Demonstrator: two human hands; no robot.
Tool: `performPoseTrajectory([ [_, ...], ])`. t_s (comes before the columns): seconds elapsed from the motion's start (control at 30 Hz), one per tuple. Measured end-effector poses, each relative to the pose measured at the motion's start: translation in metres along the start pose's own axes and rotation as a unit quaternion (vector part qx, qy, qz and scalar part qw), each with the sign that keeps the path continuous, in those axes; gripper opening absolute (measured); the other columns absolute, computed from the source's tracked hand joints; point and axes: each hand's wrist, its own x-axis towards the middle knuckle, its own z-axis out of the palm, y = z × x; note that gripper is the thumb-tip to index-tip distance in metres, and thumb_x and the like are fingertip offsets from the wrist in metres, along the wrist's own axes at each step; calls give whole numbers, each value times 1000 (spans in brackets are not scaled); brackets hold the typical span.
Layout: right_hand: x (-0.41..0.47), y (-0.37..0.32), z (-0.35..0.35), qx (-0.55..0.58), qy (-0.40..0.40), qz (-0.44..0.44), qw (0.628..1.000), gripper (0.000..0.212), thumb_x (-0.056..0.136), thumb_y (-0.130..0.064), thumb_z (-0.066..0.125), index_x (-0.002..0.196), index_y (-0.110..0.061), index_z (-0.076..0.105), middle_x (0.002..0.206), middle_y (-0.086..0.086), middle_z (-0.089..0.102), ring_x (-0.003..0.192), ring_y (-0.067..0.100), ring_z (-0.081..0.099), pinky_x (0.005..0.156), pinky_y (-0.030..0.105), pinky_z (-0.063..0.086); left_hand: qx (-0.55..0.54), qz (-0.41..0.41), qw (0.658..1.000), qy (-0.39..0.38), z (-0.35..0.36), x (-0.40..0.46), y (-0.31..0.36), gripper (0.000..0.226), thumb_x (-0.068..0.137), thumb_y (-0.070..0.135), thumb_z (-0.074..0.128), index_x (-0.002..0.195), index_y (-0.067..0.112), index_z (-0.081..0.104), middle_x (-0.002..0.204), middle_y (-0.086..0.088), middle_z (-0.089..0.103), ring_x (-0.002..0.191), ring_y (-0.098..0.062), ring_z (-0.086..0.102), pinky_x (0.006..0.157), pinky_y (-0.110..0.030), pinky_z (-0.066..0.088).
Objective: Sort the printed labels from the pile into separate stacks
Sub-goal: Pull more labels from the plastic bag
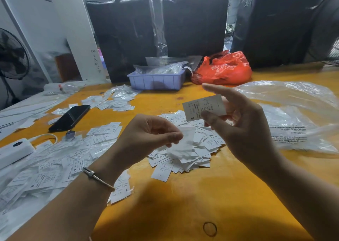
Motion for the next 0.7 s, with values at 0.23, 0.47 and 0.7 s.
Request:
performPoseTrajectory([
  [0.23,0,-8,-4,13,-7,-67,998,23,85,-3,67,105,-10,56,89,-3,68,74,9,69,60,24,58,5,3,1000,6,0,-1,3,30,63,34,78,80,9,77,75,-9,74,66,-20,65,63,-23,56],
  [0.47,-1,-7,-5,-43,-6,-93,995,41,84,-3,69,121,-18,59,100,-20,63,79,4,69,55,24,57,0,3,1000,-3,0,-2,3,31,66,39,76,80,11,78,73,-8,73,63,-17,64,60,-22,54],
  [0.7,3,6,-2,-53,-88,94,990,17,87,-7,62,94,-15,75,69,1,70,57,15,63,52,38,54,-77,-26,996,21,-3,0,3,19,72,22,72,89,14,76,82,-6,75,72,-15,67,62,-19,52],
])
